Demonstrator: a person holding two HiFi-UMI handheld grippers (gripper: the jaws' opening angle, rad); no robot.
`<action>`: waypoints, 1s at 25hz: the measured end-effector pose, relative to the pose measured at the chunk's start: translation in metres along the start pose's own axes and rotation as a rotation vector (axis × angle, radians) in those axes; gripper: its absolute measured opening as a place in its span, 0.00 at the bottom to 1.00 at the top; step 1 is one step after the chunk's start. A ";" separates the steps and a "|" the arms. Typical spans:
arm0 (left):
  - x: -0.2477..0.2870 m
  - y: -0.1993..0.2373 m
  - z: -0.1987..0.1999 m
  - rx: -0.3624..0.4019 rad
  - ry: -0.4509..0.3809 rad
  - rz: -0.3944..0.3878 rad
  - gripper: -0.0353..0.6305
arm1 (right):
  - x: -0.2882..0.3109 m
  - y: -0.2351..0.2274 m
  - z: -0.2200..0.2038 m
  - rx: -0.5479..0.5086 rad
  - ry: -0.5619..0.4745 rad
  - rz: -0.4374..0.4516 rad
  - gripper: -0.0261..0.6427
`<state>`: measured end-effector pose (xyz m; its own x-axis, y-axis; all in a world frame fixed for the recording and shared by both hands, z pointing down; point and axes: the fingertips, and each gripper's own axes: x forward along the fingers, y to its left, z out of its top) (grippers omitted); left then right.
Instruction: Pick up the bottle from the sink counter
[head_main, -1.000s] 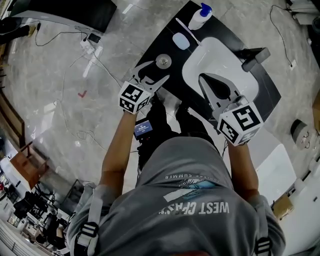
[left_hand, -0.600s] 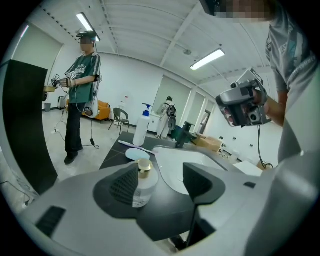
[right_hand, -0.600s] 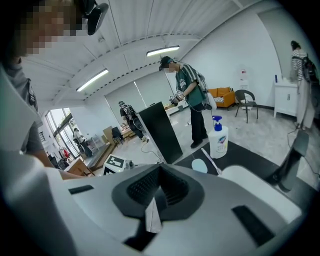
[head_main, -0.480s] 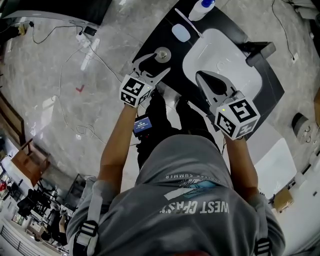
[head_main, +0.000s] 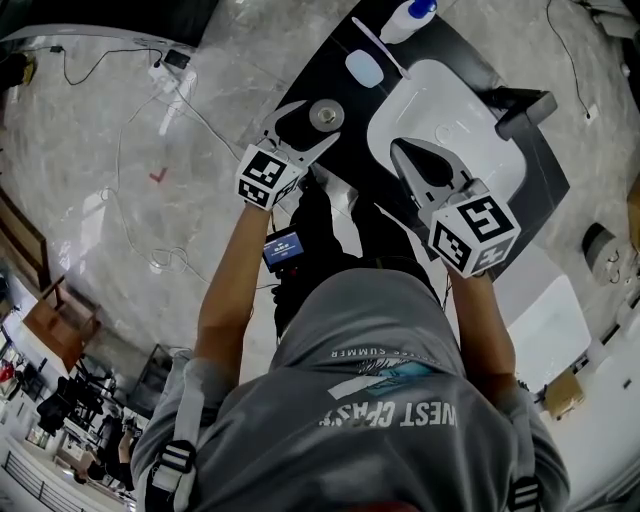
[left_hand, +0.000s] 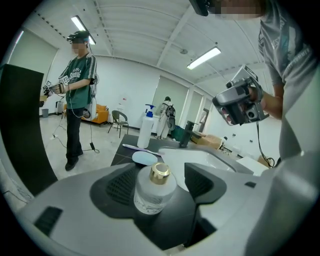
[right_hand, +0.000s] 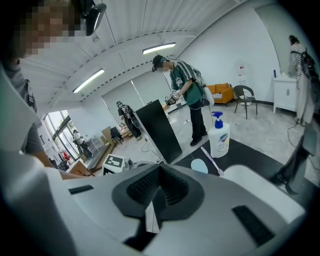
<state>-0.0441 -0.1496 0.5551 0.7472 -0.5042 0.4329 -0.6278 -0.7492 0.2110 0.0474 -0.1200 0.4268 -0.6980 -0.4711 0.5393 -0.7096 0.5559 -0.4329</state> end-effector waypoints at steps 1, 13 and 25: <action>0.001 0.001 -0.001 -0.002 0.006 -0.004 0.51 | 0.001 -0.001 0.000 0.002 0.002 -0.001 0.03; 0.018 0.010 -0.012 0.010 0.025 -0.029 0.54 | 0.015 -0.008 -0.005 0.019 0.030 -0.003 0.03; 0.016 -0.003 -0.019 0.067 0.012 -0.086 0.54 | 0.017 -0.008 -0.011 0.023 0.049 -0.007 0.03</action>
<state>-0.0338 -0.1473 0.5779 0.7947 -0.4321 0.4263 -0.5452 -0.8168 0.1884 0.0424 -0.1250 0.4469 -0.6879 -0.4407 0.5767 -0.7170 0.5364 -0.4453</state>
